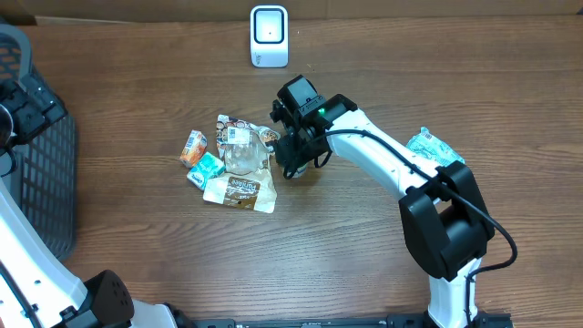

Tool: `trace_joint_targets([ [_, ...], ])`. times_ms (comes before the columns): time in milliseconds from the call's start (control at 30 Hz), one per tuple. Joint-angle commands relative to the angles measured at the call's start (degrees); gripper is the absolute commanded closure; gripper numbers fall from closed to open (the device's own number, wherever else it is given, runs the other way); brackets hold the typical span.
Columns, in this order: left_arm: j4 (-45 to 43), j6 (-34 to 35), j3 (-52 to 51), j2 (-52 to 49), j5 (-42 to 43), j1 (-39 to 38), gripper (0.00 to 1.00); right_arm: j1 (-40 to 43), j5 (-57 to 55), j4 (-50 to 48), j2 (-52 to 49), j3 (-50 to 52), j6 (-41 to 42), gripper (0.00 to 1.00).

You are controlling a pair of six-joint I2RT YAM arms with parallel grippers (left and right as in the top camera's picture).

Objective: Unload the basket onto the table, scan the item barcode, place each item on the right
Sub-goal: 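Lower the right gripper onto the jar lid and grasp the jar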

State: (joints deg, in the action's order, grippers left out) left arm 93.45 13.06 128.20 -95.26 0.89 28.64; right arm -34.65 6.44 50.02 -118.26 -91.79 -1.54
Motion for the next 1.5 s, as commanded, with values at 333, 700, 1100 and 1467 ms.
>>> trace_joint_targets([
  [333, -0.11, -1.29, 0.79, -0.24, 0.17, 0.22, 0.0, 1.84, 2.29, 2.05, 4.37, -0.98, -0.96, 0.46],
  [700, -0.11, -1.29, 0.79, -0.24, 0.17, 0.22, 0.01, 2.34, -0.37, 9.73, 10.08, -0.85, -26.03, 0.35],
  [1100, -0.11, -1.29, 0.79, -0.24, 0.17, 0.22, 0.01, 2.6, -0.24, 8.61, 9.64, -0.81, -17.79, 0.34],
  [1467, -0.11, -1.29, 0.79, -0.24, 0.17, 0.22, 0.0, 6.19, 5.57, 6.36, 9.64, -0.81, -7.63, 0.22],
])
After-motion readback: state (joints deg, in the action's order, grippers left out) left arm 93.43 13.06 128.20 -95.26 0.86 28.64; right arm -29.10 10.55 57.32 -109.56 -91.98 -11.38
